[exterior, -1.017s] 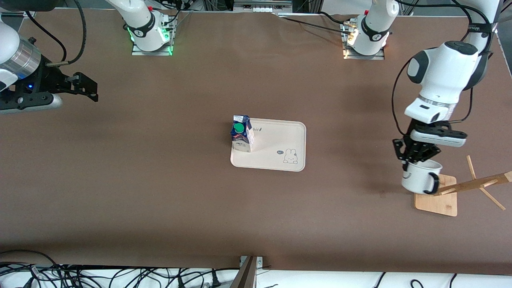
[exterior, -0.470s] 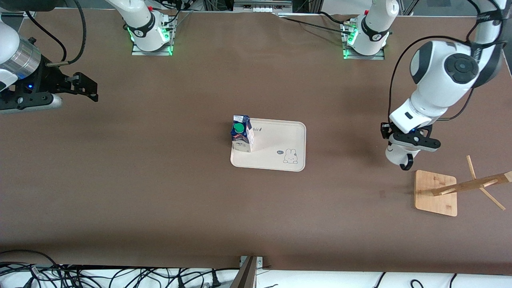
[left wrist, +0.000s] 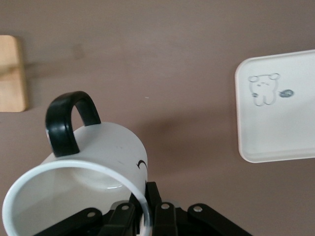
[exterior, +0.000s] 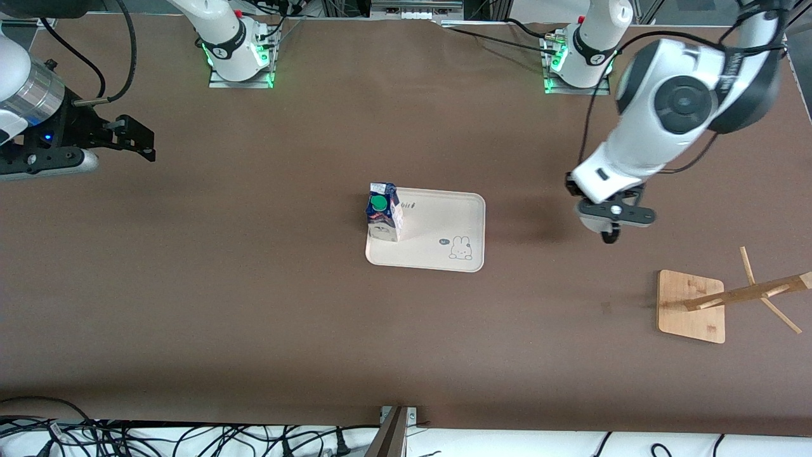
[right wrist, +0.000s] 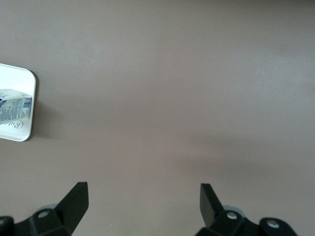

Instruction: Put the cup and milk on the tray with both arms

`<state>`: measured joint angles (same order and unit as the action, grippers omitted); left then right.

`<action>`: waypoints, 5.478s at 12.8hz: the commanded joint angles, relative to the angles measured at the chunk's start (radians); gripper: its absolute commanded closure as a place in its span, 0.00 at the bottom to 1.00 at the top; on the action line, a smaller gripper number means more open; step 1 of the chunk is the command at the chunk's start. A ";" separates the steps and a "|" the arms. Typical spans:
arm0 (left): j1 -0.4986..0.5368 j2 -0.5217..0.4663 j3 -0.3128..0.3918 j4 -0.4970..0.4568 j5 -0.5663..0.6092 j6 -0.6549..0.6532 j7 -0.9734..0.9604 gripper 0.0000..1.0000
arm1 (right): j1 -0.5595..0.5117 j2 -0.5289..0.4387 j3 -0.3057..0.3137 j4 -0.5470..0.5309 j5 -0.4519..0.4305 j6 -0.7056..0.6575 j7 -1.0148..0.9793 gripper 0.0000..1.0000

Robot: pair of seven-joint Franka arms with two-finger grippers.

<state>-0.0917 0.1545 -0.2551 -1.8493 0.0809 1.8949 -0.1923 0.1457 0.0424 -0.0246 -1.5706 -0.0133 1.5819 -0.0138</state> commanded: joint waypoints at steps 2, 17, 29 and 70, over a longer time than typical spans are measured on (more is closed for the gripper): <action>-0.032 0.108 -0.015 0.117 0.022 -0.059 -0.006 1.00 | -0.005 0.005 0.005 0.018 -0.007 -0.016 0.011 0.00; -0.296 0.457 0.004 0.421 -0.130 -0.023 -0.300 1.00 | -0.006 0.005 0.003 0.014 -0.005 -0.029 0.011 0.00; -0.332 0.534 0.008 0.443 -0.145 0.044 -0.112 1.00 | -0.006 0.005 0.003 0.015 -0.005 -0.031 0.015 0.00; -0.019 0.223 0.027 0.579 -0.119 -0.389 -0.065 0.00 | 0.003 0.005 0.008 0.021 -0.002 -0.022 0.015 0.00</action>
<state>-0.1648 0.3957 -0.2210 -1.3619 -0.0436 1.6095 -0.2686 0.1475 0.0438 -0.0213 -1.5665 -0.0133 1.5680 -0.0065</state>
